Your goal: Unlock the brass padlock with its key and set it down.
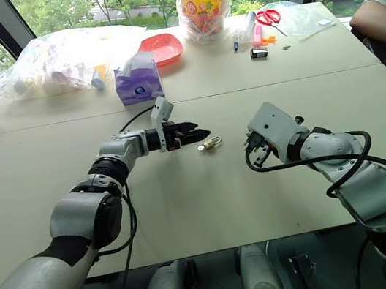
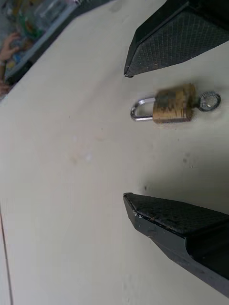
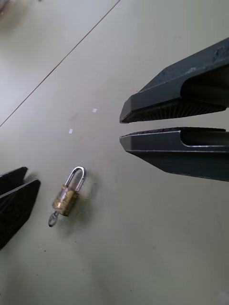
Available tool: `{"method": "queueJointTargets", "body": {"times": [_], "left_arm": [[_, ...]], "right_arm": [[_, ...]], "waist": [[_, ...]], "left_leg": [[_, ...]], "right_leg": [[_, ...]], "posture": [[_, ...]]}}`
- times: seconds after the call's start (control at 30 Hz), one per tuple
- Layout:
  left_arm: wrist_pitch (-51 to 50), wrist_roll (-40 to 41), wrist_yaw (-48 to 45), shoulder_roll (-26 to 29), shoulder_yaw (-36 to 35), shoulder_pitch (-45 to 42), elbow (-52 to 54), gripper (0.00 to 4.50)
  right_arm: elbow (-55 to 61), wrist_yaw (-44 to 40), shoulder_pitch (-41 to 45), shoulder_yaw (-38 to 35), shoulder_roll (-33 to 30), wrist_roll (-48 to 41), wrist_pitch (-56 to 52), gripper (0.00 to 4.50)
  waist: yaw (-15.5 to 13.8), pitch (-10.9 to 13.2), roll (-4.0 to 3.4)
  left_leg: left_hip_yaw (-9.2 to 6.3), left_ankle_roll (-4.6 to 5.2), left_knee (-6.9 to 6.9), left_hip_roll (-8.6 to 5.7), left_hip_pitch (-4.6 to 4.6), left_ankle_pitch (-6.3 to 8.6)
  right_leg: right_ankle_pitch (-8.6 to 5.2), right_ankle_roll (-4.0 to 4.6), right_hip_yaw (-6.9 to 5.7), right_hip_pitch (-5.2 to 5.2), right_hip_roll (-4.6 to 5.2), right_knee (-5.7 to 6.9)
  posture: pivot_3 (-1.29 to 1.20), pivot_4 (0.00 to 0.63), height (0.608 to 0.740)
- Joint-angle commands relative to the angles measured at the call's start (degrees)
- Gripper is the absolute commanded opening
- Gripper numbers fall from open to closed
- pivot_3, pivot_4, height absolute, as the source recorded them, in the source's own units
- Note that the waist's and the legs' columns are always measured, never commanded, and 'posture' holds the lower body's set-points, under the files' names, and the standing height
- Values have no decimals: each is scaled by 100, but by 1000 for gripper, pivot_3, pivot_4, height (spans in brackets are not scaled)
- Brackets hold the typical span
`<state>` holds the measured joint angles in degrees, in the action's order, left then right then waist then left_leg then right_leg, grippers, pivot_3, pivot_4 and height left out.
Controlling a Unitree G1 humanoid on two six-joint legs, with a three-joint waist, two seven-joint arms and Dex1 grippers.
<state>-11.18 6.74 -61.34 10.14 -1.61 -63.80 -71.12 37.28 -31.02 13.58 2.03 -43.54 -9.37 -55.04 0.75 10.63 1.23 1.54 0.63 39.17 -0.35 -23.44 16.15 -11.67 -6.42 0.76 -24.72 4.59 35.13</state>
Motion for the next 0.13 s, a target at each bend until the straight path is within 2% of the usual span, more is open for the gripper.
{"method": "queueJointTargets", "body": {"times": [0.03,0.13], "left_arm": [[172,165,-432,417,-172,-53,605,4001],[161,284,-572,767,-202,384,1542,4001]], "right_arm": [[242,24,-102,-232,-18,-42,80,349],[210,147,-283,-487,210,-114,197,349]], "waist": [[-7,0,0],[-15,0,0]], "left_leg": [[0,0,0,2,0,0],[0,0,-1,2,-1,0]], "right_leg": [[0,0,-1,-1,-1,1],[0,1,-1,-1,1,1]], "posture": [[0,150,740],[0,150,740]]}}
